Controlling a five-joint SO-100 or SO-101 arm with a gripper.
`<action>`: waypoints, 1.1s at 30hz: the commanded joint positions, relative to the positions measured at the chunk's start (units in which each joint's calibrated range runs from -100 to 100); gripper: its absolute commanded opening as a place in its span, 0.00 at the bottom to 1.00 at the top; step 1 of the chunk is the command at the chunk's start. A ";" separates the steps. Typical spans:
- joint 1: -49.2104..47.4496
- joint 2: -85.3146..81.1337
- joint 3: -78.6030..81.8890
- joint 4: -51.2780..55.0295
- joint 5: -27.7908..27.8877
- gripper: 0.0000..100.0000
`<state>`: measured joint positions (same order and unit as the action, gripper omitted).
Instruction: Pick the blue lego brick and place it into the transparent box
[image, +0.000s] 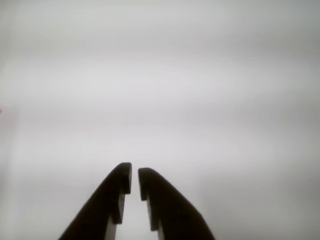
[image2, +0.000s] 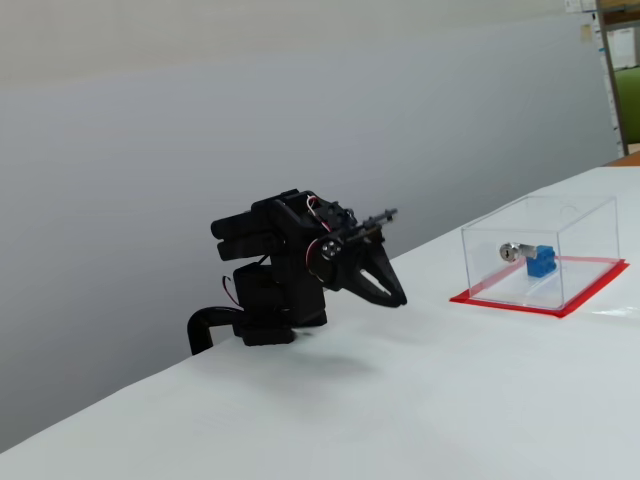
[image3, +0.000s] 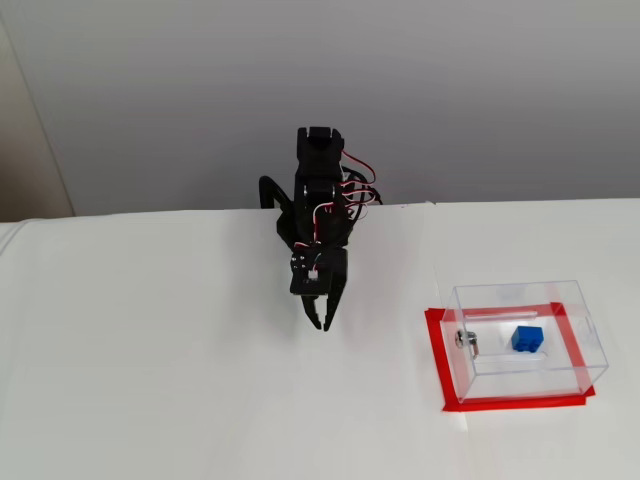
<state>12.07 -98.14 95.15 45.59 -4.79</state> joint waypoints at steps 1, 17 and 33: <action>0.46 -1.61 3.41 -0.77 0.19 0.01; 4.45 -1.61 4.40 5.24 4.94 0.01; 4.53 -1.61 4.31 5.24 4.79 0.01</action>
<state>15.71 -98.82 98.59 50.56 0.20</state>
